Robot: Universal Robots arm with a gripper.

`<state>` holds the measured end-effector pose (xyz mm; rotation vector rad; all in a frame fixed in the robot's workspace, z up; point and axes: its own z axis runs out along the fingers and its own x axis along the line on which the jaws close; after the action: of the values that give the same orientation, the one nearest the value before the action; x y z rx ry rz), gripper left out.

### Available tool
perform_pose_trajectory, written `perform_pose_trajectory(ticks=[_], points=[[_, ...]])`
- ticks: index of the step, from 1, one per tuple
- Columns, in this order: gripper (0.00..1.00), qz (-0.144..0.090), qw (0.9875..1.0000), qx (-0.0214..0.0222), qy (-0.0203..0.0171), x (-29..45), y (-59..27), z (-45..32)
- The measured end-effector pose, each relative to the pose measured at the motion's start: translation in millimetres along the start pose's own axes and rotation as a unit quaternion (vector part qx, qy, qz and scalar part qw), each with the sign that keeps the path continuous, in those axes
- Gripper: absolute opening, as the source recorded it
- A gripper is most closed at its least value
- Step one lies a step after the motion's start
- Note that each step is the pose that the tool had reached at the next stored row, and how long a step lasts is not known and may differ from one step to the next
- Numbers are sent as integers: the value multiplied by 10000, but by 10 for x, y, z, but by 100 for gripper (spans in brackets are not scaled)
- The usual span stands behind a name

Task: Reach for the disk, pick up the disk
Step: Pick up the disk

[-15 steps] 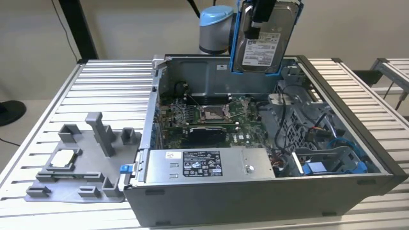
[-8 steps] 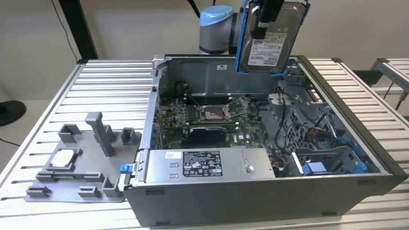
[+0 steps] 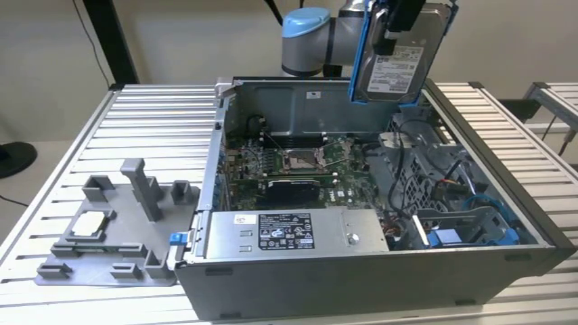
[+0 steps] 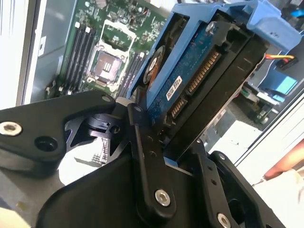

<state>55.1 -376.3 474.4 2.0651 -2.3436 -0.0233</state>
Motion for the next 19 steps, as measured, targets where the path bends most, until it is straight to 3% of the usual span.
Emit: perform_pose_trajectory(ticks=[8,19], points=[[0,0,10000,-11,1,-29,-235,-5],[0,0,10000,-15,1,-38,-382,-9]])
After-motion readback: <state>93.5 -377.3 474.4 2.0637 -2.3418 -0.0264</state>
